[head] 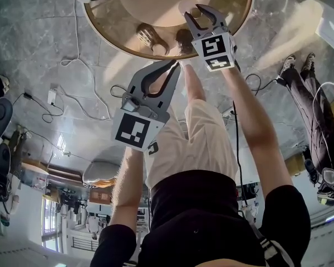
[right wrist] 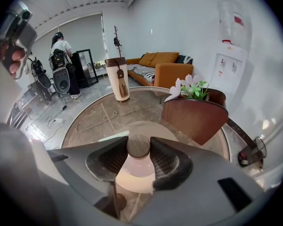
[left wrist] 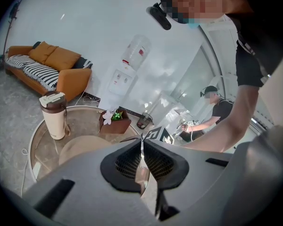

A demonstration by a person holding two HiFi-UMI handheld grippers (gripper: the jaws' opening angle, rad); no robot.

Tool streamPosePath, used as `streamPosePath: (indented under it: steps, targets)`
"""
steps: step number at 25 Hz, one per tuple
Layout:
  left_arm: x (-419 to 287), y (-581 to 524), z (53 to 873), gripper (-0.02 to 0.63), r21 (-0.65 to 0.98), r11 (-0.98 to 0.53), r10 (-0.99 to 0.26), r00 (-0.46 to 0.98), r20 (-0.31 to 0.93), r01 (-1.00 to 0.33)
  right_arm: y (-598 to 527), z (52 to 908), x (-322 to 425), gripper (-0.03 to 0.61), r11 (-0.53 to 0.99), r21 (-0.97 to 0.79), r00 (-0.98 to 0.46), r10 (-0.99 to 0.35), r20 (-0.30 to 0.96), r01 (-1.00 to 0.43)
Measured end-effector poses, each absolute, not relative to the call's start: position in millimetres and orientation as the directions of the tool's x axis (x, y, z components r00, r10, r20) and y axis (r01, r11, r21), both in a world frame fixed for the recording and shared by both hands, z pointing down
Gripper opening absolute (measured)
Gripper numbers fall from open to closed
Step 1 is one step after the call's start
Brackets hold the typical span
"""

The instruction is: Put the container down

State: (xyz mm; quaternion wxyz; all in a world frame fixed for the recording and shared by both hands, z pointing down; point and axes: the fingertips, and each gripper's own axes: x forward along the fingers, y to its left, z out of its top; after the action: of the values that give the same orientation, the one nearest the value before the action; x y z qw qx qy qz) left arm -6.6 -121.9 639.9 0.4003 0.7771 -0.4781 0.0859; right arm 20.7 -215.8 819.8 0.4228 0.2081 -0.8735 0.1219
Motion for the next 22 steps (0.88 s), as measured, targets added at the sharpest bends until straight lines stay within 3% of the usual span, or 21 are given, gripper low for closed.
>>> streamPosePath:
  steps: [22]
  targets:
    - [45.6, -94.7, 556.3, 0.029, 0.513, -0.184, -0.773, 0.446, 0.451, -0.838, -195.4, 707.5, 46.0, 0.133, 0.929, -0.002, -0.657, -0.261, 0.707, -0.371]
